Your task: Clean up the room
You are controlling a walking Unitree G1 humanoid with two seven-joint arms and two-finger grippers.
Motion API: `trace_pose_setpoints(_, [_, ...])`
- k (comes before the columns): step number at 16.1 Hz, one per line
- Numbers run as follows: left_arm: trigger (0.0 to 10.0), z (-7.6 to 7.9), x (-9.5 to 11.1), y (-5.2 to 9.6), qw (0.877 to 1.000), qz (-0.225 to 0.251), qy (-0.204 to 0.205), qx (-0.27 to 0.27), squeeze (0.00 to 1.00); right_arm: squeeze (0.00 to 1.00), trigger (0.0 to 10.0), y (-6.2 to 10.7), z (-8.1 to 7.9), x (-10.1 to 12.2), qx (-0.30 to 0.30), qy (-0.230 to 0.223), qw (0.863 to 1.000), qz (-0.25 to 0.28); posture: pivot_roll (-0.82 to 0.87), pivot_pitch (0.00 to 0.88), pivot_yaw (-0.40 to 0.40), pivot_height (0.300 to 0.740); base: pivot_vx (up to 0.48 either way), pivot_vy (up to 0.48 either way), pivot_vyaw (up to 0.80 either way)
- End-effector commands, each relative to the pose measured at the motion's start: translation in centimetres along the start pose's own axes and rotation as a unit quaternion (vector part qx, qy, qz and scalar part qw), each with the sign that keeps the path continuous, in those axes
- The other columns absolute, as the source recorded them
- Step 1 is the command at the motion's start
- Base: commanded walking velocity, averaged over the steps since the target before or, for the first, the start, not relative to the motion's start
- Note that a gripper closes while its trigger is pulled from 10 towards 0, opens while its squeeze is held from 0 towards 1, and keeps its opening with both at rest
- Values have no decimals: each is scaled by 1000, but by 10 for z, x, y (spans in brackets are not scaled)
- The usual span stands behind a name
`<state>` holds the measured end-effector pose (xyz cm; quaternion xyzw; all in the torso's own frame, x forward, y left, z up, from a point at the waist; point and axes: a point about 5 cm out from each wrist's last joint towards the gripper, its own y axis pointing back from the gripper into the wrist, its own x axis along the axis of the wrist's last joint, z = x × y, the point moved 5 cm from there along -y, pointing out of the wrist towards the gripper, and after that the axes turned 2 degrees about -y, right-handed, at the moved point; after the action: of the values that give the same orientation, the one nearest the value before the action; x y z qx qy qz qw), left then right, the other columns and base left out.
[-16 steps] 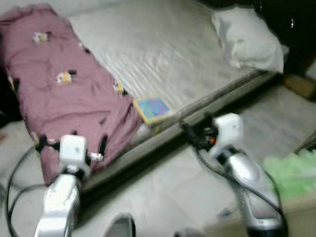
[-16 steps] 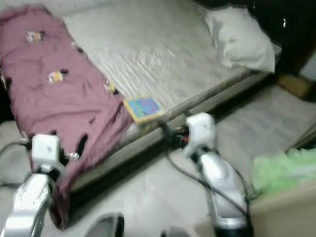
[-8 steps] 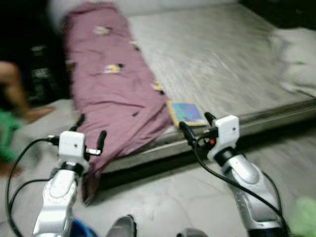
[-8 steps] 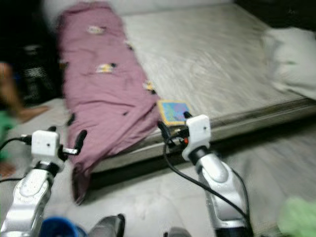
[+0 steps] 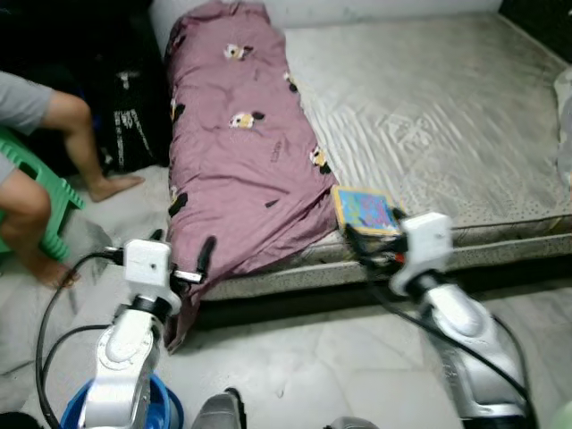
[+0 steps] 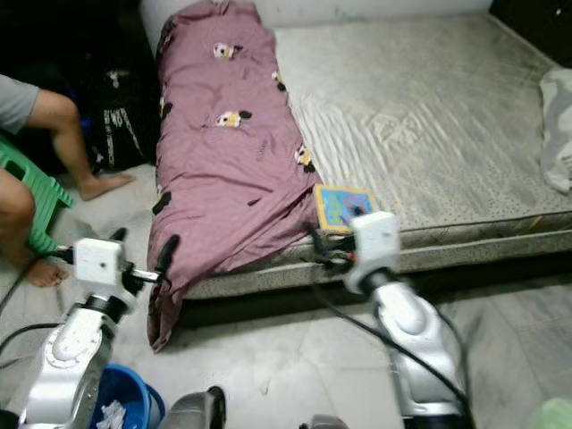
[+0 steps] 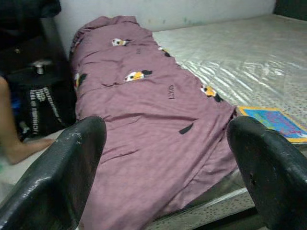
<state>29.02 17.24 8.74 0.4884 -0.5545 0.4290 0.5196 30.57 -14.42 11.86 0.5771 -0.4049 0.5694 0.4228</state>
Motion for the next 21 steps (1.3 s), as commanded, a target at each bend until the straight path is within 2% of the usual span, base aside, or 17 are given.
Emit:
trace_pose_setpoints(1, [10000, -8, 3, 3, 1000, 5, -5, 7, 0, 0, 10000, -3, -8, 2, 10, -1, 1000, 6, -9, 110, -26, 740, 304, 0, 0])
trace_pose_setpoints(14, [10000, -9, 1, 4, 1000, 0, -3, 8, 0, 0, 10000, -4, -10, -1, 11, 10, 1000, 5, -7, 112, -24, 740, 362, 0, 0])
trace_pose_setpoints(19, [10000, -9, -5, 4, 999, -11, -19, 23, 0, 0, 10000, -3, -11, -2, 16, 15, 1000, 4, -6, 110, -26, 740, 0, 0, 0])
trace_pose_setpoints(21, [10000, -7, -3, 2, 999, -11, -42, 18, 0, 0, 10000, -7, -10, 1, 11, 21, 1000, 6, -1, 110, -31, 740, 0, 0, 800])
